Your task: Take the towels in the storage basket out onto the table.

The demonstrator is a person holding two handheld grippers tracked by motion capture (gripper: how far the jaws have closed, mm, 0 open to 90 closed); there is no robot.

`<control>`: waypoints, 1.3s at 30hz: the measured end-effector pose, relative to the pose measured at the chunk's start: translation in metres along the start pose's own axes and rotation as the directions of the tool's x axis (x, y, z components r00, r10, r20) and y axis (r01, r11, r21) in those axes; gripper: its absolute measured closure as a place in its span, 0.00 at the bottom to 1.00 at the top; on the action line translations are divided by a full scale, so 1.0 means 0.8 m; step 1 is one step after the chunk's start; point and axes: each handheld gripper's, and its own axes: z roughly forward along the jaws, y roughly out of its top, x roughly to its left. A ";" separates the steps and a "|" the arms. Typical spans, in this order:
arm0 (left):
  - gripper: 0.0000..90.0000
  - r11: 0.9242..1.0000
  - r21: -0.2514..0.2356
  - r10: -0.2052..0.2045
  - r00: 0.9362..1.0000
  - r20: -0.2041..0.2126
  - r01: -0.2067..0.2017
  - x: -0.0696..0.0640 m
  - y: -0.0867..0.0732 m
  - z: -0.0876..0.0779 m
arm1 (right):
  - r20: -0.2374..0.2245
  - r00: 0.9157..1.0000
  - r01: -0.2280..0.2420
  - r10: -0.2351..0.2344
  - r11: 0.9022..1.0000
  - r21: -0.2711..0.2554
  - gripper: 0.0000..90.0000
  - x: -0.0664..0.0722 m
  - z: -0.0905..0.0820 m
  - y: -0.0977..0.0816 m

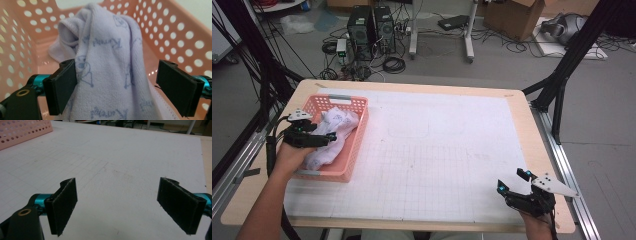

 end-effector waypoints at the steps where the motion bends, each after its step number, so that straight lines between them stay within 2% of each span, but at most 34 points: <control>1: 0.20 1.000 0.027 0.002 1.000 -0.005 -0.002 0.001 0.000 0.003 | -0.001 1.000 -0.006 0.006 1.000 0.004 0.17 0.001 0.000 0.000; 3: 0.19 0.998 0.062 -0.009 1.000 -0.018 0.010 0.003 0.000 0.009 | -0.005 1.000 -0.001 0.001 1.000 0.007 0.17 0.002 0.001 0.000; 10: 0.18 0.989 0.141 -0.037 0.998 -0.041 0.043 0.010 -0.001 0.022 | -0.006 1.000 0.003 -0.003 1.000 0.013 0.17 0.003 0.004 -0.001; 13: 0.16 0.977 0.200 -0.060 0.997 -0.052 0.069 0.011 -0.003 0.030 | -0.007 1.000 -0.003 0.003 1.000 0.022 0.17 0.003 0.004 -0.002; 17: 0.15 0.974 0.209 -0.075 0.996 -0.040 0.082 0.012 -0.004 0.033 | -0.006 1.000 0.008 -0.007 1.000 0.018 0.17 0.003 0.004 -0.002; 20: 0.15 0.966 0.245 -0.080 0.996 -0.029 0.084 0.011 -0.006 0.038 | -0.008 1.000 0.003 -0.003 1.000 0.028 0.17 0.004 0.006 -0.002; 23: 0.18 0.951 0.292 -0.087 0.995 -0.044 0.096 0.010 -0.006 0.043 | -0.007 1.000 -0.001 0.001 1.000 0.028 0.17 0.003 0.007 -0.002; 25: 0.21 0.948 0.299 -0.098 0.994 -0.049 0.109 0.011 -0.006 0.044 | -0.007 1.000 -0.002 0.002 1.000 0.022 0.17 0.004 0.006 -0.001; 28: 0.30 0.948 0.299 -0.104 0.994 -0.037 0.110 0.011 -0.004 0.042 | 0.000 1.000 -0.004 0.004 1.000 0.016 0.17 0.004 0.005 -0.001; 31: 0.47 0.954 0.286 -0.090 0.996 -0.022 0.093 0.008 -0.002 0.037 | 0.002 1.000 -0.009 0.009 1.000 0.014 0.17 0.003 0.004 -0.002; 33: 0.53 0.956 0.275 -0.095 0.995 -0.026 0.098 0.008 -0.001 0.034 | 0.003 1.000 -0.010 0.010 1.000 0.013 0.17 0.003 0.003 -0.002; 36: 0.58 0.962 0.254 -0.089 0.995 -0.041 0.097 0.007 0.000 0.031 | 0.004 1.000 -0.010 0.010 1.000 0.011 0.17 0.003 0.002 -0.001; 39: 0.59 0.965 0.245 -0.090 0.995 -0.034 0.095 0.008 0.001 0.029 | 0.007 1.000 -0.011 0.011 1.000 0.011 0.17 0.003 0.001 -0.002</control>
